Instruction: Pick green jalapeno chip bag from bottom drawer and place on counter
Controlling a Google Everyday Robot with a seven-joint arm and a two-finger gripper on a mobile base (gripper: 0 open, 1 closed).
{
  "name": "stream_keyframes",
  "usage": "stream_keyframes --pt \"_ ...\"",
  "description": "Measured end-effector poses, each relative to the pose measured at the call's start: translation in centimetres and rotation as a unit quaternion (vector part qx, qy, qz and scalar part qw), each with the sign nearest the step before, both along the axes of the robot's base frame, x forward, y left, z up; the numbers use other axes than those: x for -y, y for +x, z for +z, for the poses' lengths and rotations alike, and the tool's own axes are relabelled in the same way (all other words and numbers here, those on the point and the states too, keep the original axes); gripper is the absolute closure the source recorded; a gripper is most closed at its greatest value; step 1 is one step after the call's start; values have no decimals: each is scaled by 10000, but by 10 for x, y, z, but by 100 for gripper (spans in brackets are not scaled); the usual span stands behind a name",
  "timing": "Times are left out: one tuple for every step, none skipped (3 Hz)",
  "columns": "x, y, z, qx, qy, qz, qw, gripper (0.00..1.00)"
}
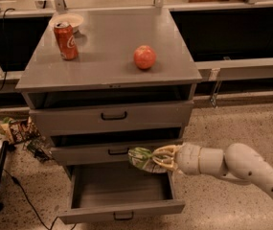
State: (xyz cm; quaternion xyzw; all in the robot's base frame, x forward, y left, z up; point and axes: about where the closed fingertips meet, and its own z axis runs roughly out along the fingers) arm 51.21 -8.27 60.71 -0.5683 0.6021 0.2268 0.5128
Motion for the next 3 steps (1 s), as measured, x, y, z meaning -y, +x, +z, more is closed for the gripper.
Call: stream_keyframes --pt "-3 -9 97 686 189 92 9974 100" --pt "-6 -21 188 1316 193 140 9910 100" --pt "-14 -34 276 2186 178 259 9753 100"
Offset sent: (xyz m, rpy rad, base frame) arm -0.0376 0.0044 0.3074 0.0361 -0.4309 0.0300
